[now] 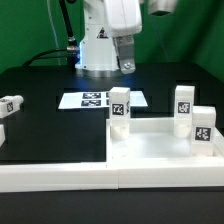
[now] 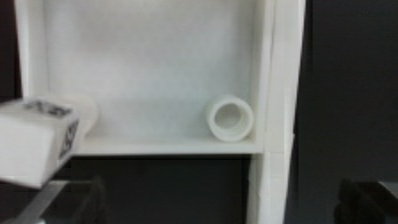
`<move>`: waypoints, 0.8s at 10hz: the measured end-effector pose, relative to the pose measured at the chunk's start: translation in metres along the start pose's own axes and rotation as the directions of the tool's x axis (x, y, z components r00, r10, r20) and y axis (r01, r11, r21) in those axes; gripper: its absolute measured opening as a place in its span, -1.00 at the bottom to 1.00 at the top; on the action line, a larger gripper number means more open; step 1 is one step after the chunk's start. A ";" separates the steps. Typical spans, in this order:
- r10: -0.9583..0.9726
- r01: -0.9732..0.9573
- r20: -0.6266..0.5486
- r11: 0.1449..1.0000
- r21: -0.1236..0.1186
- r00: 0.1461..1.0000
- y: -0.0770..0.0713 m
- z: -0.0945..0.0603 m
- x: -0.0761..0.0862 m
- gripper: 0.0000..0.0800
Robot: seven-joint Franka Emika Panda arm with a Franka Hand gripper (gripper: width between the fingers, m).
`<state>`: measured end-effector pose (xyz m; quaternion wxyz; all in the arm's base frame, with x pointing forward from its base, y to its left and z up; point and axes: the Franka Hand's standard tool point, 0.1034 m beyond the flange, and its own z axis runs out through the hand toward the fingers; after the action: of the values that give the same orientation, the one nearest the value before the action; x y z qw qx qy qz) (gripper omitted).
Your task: Assemble square table
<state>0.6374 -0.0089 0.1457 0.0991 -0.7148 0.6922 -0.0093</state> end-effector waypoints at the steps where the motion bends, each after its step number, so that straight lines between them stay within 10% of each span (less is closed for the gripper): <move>1: -0.045 0.045 0.000 0.999 -0.005 0.999 0.000 0.004 -0.007 0.62; 5: -0.402 0.402 -0.001 0.916 -0.006 0.916 0.003 0.005 0.000 0.62; 8: -0.697 0.697 0.015 0.716 -0.042 0.717 0.052 0.010 0.061 0.62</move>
Offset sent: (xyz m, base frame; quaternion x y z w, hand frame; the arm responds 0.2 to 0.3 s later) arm 0.0000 0.0000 0.0000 0.0000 0.0000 -0.1296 0.9916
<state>0.5899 -0.0690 0.1204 0.0718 -0.9247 0.3725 -0.0311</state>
